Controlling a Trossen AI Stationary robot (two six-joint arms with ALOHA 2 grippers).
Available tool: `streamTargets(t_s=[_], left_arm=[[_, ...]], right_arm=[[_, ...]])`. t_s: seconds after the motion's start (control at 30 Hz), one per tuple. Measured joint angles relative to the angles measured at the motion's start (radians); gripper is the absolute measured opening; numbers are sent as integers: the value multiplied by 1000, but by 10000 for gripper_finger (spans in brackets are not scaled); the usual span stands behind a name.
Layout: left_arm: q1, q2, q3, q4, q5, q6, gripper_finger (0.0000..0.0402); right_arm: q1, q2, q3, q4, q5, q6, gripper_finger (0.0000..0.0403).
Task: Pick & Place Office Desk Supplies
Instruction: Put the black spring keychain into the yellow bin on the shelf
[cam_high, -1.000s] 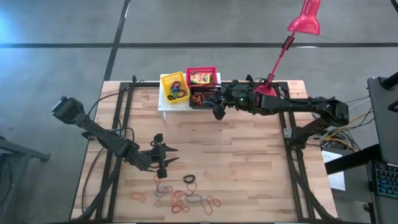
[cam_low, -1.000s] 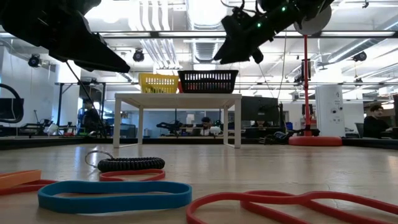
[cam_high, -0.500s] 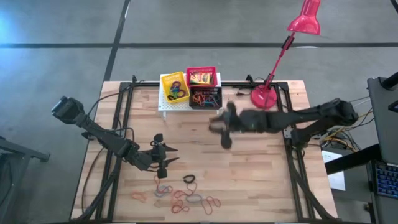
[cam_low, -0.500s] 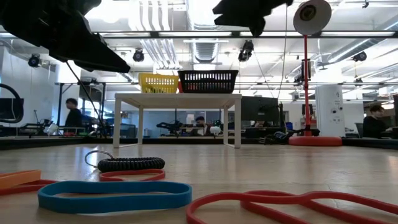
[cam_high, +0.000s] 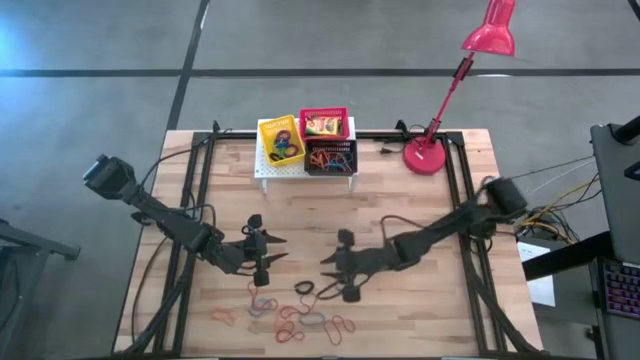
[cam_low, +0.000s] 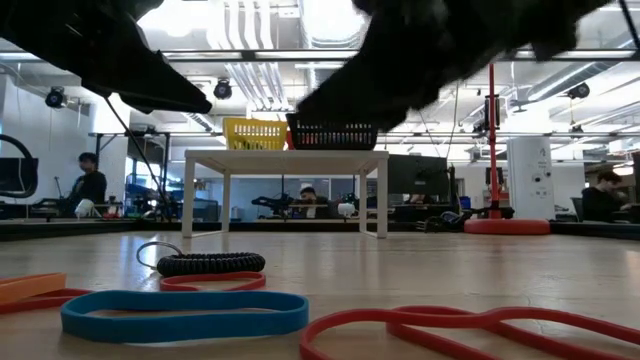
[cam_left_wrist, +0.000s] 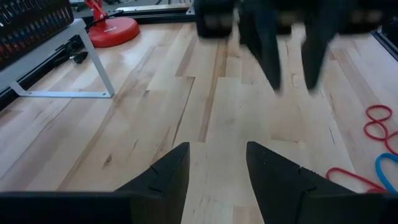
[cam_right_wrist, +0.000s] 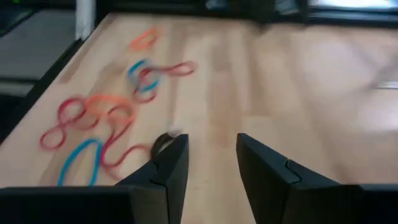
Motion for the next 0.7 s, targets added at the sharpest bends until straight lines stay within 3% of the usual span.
streamTargets(t_s=[0.17, 0.3, 0.5, 0.7], left_arm=[[5, 0, -7, 6, 0, 0, 163], [6, 0, -10, 8, 0, 0, 163], [8, 0, -10, 15, 0, 0, 163], [8, 0, -10, 14, 0, -1, 163]], right_arm=[[-61, 139, 80, 19, -295, -40, 122], [-127, 213, 158, -9, -455, -55, 123], [-188, 320, 314, -204, -640, -94, 163], [-201, 353, 438, -408, -685, -236, 194]])
